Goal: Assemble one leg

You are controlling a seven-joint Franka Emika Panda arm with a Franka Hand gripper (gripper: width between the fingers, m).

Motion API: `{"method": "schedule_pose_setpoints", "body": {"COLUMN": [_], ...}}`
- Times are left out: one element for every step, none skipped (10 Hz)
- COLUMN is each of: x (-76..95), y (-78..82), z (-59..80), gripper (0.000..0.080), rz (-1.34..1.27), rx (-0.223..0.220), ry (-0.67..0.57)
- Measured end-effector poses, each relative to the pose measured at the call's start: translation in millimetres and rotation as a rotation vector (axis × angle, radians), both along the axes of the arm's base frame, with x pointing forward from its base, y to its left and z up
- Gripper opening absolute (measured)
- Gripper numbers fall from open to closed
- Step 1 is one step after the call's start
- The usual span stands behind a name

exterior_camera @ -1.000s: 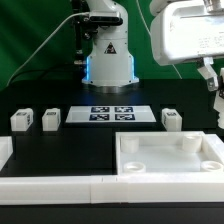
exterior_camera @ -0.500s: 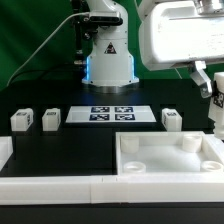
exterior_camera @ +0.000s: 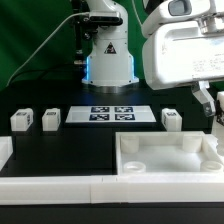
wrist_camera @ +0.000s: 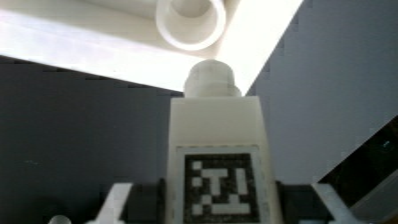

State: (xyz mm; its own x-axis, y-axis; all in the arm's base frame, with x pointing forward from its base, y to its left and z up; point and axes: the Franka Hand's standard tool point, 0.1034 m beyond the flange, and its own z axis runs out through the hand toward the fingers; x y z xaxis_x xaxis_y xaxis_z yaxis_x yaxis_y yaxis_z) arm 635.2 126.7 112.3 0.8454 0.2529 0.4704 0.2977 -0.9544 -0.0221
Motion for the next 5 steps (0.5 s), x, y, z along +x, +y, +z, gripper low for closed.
{"method": "schedule_pose_setpoints", "body": {"x": [-0.2, -0.5, -0.9, -1.6, -2.2], "y": [-1.0, -2.7, -5.6, -8.3, -9.5], "z": [-0.5, -2.5, -7.3, -12.2, -14.6], "gripper": [0.0293, 0.0293, 0.0293, 0.0293, 0.0293], "rz": [-0.001, -0.003, -0.001, -0.001, -0.001], "rx": [0.000, -0.001, -0.004, -0.006, -0.007], "ry": [0.001, 0.002, 0.006, 0.013, 0.016]}}
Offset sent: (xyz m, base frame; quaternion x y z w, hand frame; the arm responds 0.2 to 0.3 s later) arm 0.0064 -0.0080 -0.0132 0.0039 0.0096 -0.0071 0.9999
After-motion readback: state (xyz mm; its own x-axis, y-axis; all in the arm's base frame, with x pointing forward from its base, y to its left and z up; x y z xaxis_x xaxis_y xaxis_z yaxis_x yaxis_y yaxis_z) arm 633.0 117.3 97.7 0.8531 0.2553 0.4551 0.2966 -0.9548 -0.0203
